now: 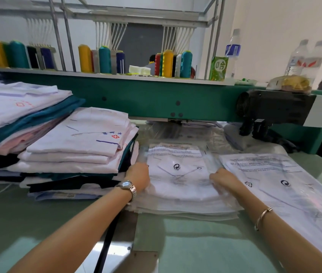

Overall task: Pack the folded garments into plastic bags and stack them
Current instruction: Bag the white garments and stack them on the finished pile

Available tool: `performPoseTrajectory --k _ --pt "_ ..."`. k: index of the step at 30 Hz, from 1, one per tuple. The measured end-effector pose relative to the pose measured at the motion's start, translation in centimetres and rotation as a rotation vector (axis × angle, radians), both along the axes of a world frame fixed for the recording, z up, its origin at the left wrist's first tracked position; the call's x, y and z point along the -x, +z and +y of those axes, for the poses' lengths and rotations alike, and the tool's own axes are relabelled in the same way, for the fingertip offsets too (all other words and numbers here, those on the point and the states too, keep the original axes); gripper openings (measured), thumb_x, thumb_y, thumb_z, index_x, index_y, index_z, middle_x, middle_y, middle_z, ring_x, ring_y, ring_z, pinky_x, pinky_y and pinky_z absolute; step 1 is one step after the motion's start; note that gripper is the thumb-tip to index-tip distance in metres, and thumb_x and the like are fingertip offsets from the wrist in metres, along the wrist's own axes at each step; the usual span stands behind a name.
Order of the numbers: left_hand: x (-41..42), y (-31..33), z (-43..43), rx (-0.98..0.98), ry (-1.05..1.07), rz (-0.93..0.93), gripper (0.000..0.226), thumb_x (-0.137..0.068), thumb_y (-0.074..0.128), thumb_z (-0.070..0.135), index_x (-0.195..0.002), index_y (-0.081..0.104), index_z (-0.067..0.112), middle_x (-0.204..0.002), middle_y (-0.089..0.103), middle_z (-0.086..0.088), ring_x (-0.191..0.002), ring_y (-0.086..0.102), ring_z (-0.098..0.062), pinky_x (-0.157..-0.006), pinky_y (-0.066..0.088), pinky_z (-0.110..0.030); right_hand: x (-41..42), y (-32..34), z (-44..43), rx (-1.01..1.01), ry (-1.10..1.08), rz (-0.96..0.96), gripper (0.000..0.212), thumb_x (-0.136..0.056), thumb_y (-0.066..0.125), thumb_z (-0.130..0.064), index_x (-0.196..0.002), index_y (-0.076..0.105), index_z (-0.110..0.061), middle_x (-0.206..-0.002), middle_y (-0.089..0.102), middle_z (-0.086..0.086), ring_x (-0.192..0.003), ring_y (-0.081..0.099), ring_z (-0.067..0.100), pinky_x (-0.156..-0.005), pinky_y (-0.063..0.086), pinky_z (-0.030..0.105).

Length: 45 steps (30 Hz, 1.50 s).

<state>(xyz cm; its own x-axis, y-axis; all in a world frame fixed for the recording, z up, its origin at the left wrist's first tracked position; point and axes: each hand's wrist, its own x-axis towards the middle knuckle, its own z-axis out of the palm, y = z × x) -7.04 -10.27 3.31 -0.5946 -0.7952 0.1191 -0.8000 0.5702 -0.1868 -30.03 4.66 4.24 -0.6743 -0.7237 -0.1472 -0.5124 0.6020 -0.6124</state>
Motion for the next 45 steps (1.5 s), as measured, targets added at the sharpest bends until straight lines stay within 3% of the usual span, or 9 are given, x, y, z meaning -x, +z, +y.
performPoseTrajectory --k 16,20,22,27,31,34,38,42,45 --pt "1.2 -0.1 -0.2 -0.042 0.133 0.031 0.029 -0.098 0.044 0.009 -0.122 0.06 0.007 -0.122 0.063 -0.01 -0.113 0.061 -0.024 -0.086 0.054 -0.032 1.2 -1.7 -2.9 0.148 -0.101 -0.2 0.02 -0.091 0.05 -0.02 -0.101 0.052 -0.003 -0.089 0.054 0.015 -0.079 0.05 0.025 -0.068 0.037 0.03" --pt "0.9 -0.3 -0.7 -0.148 0.102 0.101 0.029 -0.097 0.04 0.007 -0.118 0.061 0.004 -0.12 0.064 -0.009 -0.11 0.063 -0.024 -0.086 0.052 -0.03 1.1 -1.8 -4.1 0.216 -0.154 -0.329 0.014 -0.091 0.052 -0.008 -0.104 0.046 -0.008 -0.08 0.048 0.01 -0.065 0.049 0.02 -0.039 0.034 0.011" --pt "0.9 -0.1 -0.9 -0.215 0.099 0.152 0.028 -0.097 0.041 0.007 -0.115 0.061 0.003 -0.118 0.064 -0.01 -0.108 0.064 -0.024 -0.083 0.051 -0.028 1.2 -2.2 -4.6 0.297 -0.185 -0.407 0.02 -0.088 0.051 0.002 -0.107 0.049 -0.005 -0.08 0.045 0.011 -0.069 0.049 0.023 -0.051 0.039 0.019" --pt "1.2 0.4 -1.7 -0.417 0.177 0.532 0.013 -0.095 0.049 0.008 -0.086 0.058 0.003 -0.101 0.067 -0.017 -0.088 0.064 -0.026 -0.067 0.046 -0.027 1.2 -2.6 -5.0 0.508 -0.259 -0.335 0.022 -0.081 0.045 0.014 -0.098 0.049 0.001 -0.083 0.047 0.014 -0.07 0.046 0.022 -0.057 0.035 0.026" --pt "1.4 1.3 -1.8 -0.768 0.257 1.04 0.026 -0.1 0.047 0.018 -0.116 0.054 -0.001 -0.096 0.059 -0.012 -0.073 0.052 -0.019 -0.065 0.046 -0.032 1.2 -2.8 -5.1 0.552 -0.289 -0.201 0.012 -0.079 0.05 0.007 -0.082 0.053 -0.004 -0.084 0.052 0.012 -0.078 0.049 0.023 -0.066 0.039 0.031" --pt "1.3 2.5 -1.1 -0.883 0.23 1.281 0.029 -0.101 0.042 0.014 -0.129 0.047 0.02 -0.086 0.055 -0.004 -0.052 0.04 -0.01 -0.045 0.035 -0.021 0.9 -2.5 -5.1 0.601 -0.332 -0.161 0.008 -0.084 0.052 -0.001 -0.085 0.053 -0.009 -0.089 0.056 0.01 -0.085 0.053 0.025 -0.076 0.047 0.039" --pt "1.7 3.4 0.1 -0.843 0.108 1.412 0.031 -0.097 0.048 0.008 -0.072 0.041 0.024 -0.148 0.04 -0.016 -0.058 0.043 -0.012 -0.054 0.041 -0.027 1.2 -1.5 -4.9 0.675 -0.343 -0.122 0.004 -0.086 0.055 -0.004 -0.084 0.057 -0.006 -0.085 0.06 0.01 -0.081 0.056 0.026 -0.07 0.043 0.03" --pt "2.8 4.2 1.6 -0.865 0.09 1.495 0.026 -0.099 0.048 0.013 -0.073 0.048 0.012 -0.075 0.05 -0.009 -0.056 0.041 -0.011 -0.054 0.039 -0.022 2.6 0.6 -3.4 0.721 -0.33 -0.114 0.003 -0.086 0.057 -0.003 -0.086 0.059 -0.005 -0.08 0.06 0.006 -0.074 0.054 0.02 -0.06 0.042 0.027" --pt "4.4 4.8 3.8 -0.835 0.061 1.54 0.012 -0.098 0.051 0.015 -0.094 0.056 0.004 -0.073 0.044 0.007 -0.06 0.045 -0.009 -0.046 0.04 -0.012 4.7 2.2 -1.0 0.754 -0.323 -0.109 0.005 -0.087 0.058 -0.002 -0.09 0.06 -0.005 -0.084 0.06 0.007 -0.074 0.054 0.018 -0.061 0.048 0.03"
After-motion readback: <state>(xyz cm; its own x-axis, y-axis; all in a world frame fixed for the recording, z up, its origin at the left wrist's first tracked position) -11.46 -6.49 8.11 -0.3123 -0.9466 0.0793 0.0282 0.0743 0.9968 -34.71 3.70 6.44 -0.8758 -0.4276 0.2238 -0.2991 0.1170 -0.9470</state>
